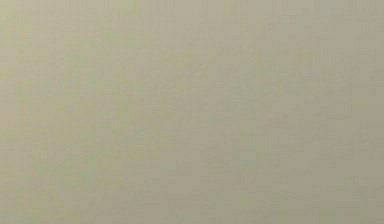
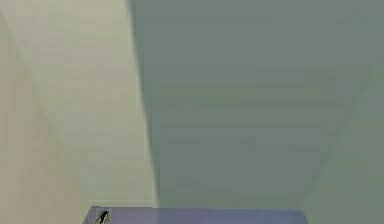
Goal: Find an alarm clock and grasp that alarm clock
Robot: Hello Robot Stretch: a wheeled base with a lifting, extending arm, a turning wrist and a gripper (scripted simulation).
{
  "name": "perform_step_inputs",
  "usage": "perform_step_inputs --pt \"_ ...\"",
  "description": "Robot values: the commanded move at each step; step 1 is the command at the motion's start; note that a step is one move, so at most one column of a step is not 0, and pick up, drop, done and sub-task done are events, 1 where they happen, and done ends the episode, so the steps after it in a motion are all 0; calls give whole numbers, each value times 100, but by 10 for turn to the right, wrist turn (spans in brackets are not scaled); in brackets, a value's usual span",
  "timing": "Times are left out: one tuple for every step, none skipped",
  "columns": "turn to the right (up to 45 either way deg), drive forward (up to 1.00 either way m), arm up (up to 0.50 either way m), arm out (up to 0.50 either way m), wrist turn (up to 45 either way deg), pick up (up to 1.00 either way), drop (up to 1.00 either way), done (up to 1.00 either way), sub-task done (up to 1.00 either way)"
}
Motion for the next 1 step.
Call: perform_step_inputs --pt "-390 0 0 0 0 0 0 0 0"
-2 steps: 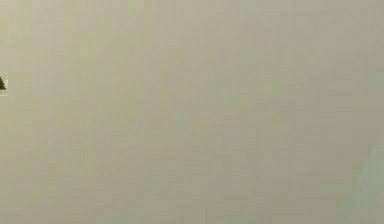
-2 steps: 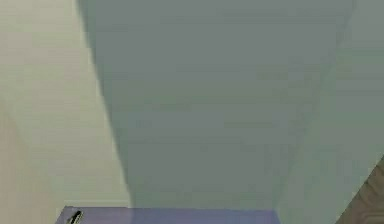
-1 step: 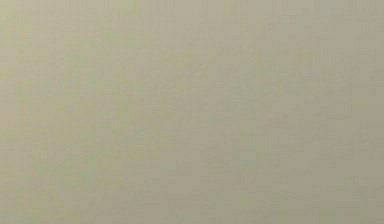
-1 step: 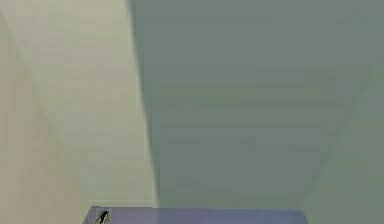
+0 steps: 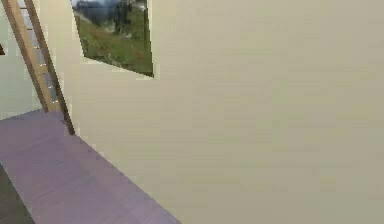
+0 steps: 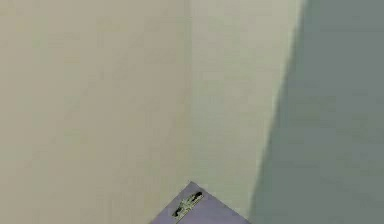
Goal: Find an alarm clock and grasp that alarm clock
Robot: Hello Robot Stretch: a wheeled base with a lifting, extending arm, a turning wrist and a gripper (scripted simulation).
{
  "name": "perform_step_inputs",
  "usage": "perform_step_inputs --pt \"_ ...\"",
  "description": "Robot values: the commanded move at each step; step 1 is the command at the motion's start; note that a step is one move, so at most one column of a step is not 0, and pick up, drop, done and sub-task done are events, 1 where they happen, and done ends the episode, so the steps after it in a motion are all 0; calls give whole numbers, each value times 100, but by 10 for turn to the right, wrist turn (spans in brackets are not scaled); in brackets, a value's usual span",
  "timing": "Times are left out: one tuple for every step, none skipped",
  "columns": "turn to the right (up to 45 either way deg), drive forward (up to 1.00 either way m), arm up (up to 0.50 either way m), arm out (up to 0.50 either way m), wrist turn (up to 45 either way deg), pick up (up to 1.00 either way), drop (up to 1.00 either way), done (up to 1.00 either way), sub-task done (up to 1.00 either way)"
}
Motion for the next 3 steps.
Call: perform_step_inputs --pt "0 40 0 0 0 0 0 0 0" --pt "-450 0 0 0 0 0 0 0 0" --pt "-180 0 0 0 0 0 0 0 0"
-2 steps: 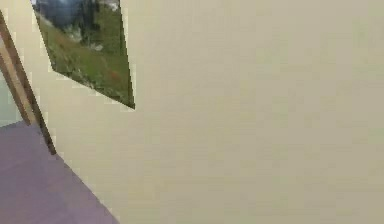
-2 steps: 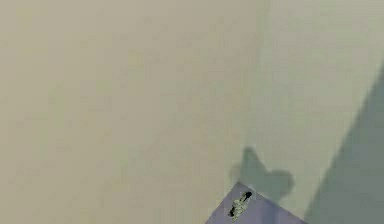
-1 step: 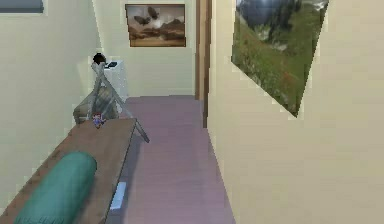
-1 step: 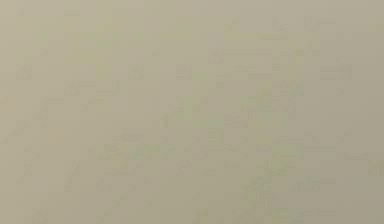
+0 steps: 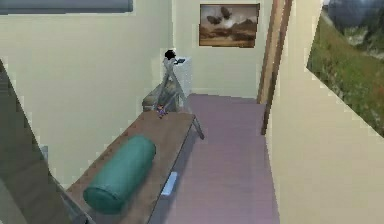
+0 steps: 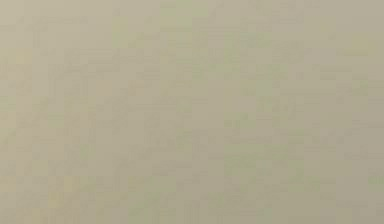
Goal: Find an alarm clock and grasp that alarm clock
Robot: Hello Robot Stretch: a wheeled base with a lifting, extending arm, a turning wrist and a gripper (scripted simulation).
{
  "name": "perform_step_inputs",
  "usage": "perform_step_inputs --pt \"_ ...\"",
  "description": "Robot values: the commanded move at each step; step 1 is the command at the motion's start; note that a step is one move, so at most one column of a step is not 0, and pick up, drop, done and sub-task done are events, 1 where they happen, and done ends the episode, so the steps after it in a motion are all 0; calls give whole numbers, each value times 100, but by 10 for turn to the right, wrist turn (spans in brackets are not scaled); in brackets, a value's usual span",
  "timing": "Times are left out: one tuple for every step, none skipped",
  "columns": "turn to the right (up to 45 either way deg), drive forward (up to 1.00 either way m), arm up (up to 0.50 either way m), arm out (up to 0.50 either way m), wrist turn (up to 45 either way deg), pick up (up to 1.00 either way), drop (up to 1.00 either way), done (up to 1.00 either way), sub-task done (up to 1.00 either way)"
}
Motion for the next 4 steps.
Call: perform_step_inputs --pt "0 50 0 0 0 0 0 0 0" --pt "120 0 0 0 0 0 0 0 0" --pt "0 100 0 0 0 0 0 0 0" --pt "0 80 0 0 0 0 0 0 0"
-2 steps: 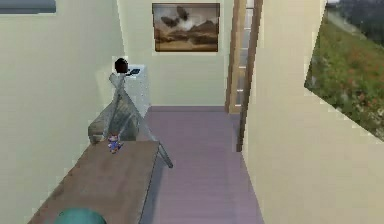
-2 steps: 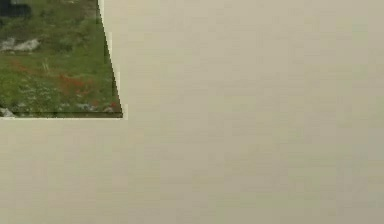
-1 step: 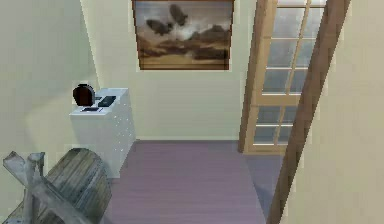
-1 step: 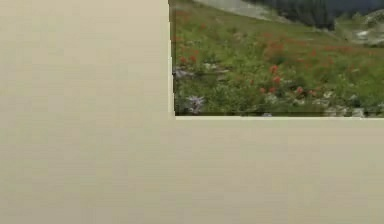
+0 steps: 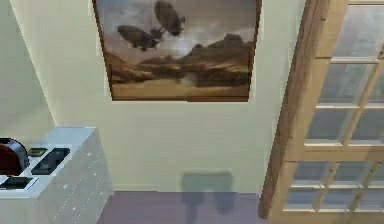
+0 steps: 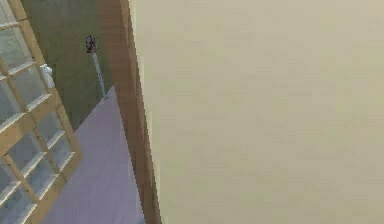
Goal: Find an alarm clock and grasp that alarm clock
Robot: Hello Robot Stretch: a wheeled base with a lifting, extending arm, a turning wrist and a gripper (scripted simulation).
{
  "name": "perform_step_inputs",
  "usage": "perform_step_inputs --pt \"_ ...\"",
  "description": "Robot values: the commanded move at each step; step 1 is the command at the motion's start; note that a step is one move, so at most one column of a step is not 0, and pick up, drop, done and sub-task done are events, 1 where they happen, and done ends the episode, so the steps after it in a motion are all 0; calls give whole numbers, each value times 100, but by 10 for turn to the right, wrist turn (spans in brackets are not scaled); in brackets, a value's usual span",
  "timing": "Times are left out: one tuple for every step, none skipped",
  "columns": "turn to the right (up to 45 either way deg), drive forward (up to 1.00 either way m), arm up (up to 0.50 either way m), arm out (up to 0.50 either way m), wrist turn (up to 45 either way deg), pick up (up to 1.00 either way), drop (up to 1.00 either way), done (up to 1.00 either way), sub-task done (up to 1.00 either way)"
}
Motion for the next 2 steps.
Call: perform_step_inputs --pt "-120 0 0 0 0 0 0 0 0" --pt "0 35 0 0 0 0 0 0 0"
